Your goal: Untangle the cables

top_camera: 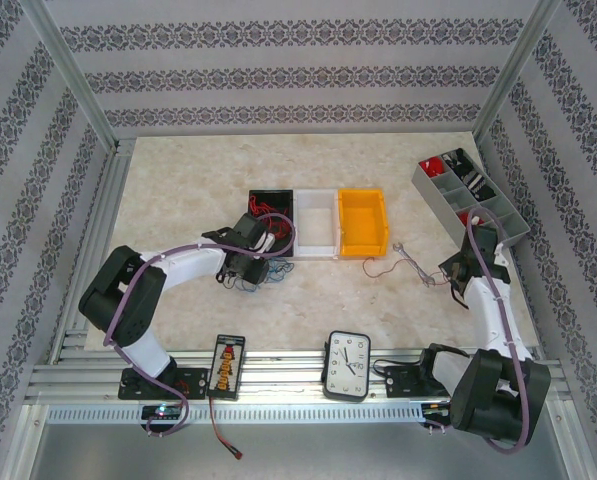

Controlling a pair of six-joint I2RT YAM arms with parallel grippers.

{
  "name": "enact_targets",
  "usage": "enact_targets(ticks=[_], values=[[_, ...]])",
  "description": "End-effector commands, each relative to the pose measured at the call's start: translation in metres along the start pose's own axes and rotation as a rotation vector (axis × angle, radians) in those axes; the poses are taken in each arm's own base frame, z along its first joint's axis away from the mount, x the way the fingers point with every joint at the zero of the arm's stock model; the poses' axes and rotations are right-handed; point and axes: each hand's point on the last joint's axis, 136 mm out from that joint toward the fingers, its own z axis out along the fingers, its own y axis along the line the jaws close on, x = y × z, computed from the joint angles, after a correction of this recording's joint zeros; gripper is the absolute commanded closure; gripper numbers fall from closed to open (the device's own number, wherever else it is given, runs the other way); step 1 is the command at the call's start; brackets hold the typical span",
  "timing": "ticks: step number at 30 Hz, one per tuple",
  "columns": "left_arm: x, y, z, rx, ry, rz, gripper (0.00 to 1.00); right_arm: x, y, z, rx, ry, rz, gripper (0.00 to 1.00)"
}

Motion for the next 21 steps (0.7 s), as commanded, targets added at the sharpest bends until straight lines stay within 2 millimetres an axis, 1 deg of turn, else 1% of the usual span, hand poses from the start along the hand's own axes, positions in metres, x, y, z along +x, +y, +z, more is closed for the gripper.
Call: enact_targets(ticks=[1,2,4,7,9,11,12,14,16,17,19,21], values=[[-0.003,-0.002,-0.012,0.024,0.006,0.011,0.67,0.001,0.005,-0.002,-0.013,0.014,-0.047,0.98],[-0.004,-0.008,-0.012,0.051,0.005,0.012,0.64,0.005,0.014,-0.001,-0.046,0.026,-0.078,0.97],[-0.008,-0.016,-0.014,0.103,-0.011,0.008,0.55,0.014,0.031,-0.003,-0.104,0.029,-0.155,0.97],[-0.019,-0.034,-0.024,0.202,-0.068,-0.001,0.45,0.032,0.058,-0.012,-0.196,0.021,-0.268,0.97],[-0.031,-0.045,-0.036,0.262,-0.129,-0.002,0.35,0.043,0.071,-0.021,-0.231,-0.003,-0.339,0.96],[-0.042,-0.050,-0.049,0.291,-0.193,0.004,0.27,0.050,0.081,-0.031,-0.258,-0.040,-0.397,0.96],[-0.047,-0.051,-0.057,0.294,-0.227,0.008,0.23,0.053,0.086,-0.037,-0.269,-0.063,-0.426,0.96],[-0.055,-0.049,-0.071,0.285,-0.281,0.016,0.18,0.053,0.094,-0.049,-0.288,-0.110,-0.457,0.96],[-0.064,-0.043,-0.084,0.251,-0.331,0.007,0.15,0.049,0.103,-0.064,-0.324,-0.166,-0.469,0.95],[-0.070,-0.036,-0.091,0.218,-0.365,-0.012,0.14,0.047,0.109,-0.074,-0.350,-0.191,-0.473,0.95],[-0.083,-0.012,-0.101,0.105,-0.442,-0.105,0.12,0.042,0.121,-0.095,-0.403,-0.229,-0.471,0.95],[-0.090,0.021,-0.110,-0.003,-0.502,-0.266,0.08,0.036,0.134,-0.119,-0.459,-0.272,-0.464,0.95]])
